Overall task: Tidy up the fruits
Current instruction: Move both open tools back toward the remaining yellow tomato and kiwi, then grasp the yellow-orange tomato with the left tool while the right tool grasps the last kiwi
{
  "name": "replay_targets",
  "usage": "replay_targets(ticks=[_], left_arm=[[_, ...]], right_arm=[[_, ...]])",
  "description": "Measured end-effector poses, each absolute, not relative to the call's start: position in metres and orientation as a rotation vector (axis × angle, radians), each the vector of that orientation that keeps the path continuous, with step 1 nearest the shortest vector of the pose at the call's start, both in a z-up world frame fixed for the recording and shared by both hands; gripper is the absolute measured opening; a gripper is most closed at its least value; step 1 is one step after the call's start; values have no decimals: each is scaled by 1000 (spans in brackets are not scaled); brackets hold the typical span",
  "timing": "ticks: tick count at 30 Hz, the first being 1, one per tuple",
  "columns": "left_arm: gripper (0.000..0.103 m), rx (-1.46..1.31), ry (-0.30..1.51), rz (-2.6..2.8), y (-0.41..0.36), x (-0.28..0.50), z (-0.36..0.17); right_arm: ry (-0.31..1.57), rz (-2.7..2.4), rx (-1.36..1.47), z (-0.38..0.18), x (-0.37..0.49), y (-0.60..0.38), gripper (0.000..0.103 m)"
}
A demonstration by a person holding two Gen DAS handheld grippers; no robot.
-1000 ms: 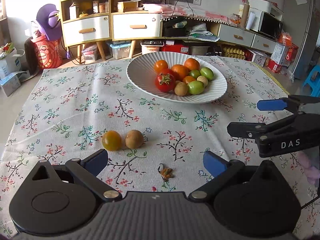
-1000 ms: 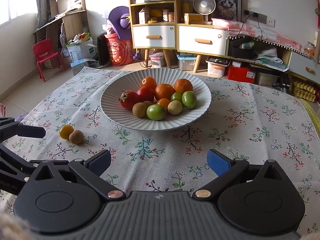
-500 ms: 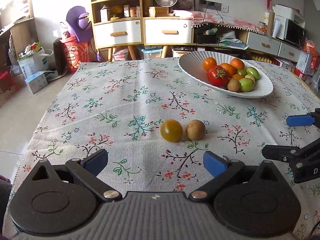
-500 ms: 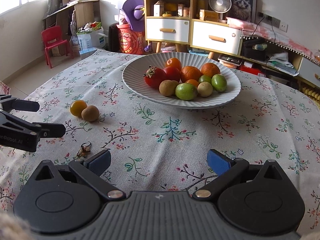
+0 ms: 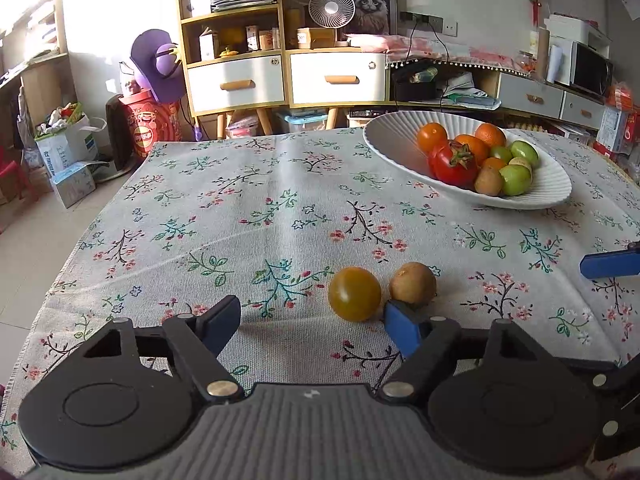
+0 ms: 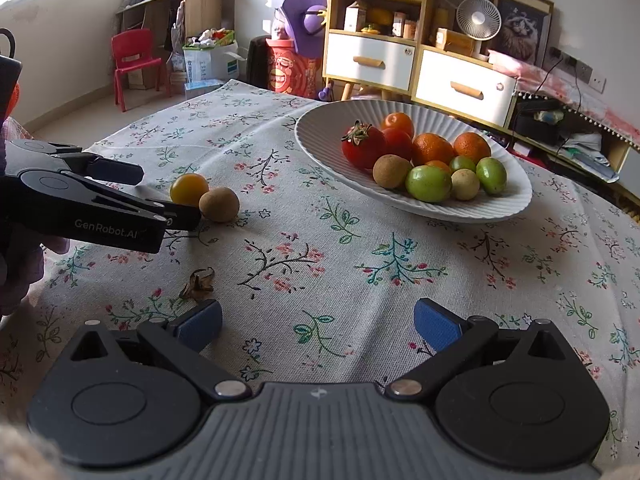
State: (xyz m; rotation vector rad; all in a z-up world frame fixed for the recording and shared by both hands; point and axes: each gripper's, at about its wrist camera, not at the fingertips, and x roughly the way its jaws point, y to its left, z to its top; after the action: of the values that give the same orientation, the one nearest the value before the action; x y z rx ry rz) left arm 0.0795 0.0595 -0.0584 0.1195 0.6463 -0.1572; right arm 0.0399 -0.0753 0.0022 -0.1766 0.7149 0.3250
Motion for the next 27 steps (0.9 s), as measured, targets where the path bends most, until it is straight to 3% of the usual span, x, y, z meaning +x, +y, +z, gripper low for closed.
replay_targets(ticks=[8, 13, 18, 27], left_arm=[[16, 131, 667, -236, 53, 84, -54], [15, 127, 688, -221, 59, 84, -51], [15, 101, 718, -174, 73, 86, -48], [15, 56, 747, -145, 91, 83, -44]], right_arm=[[700, 388, -177, 6, 45, -65, 99], [683, 436, -134, 10, 53, -58, 91], [701, 459, -91, 6, 63, -49, 73], [692, 475, -139, 4, 73, -29, 51]])
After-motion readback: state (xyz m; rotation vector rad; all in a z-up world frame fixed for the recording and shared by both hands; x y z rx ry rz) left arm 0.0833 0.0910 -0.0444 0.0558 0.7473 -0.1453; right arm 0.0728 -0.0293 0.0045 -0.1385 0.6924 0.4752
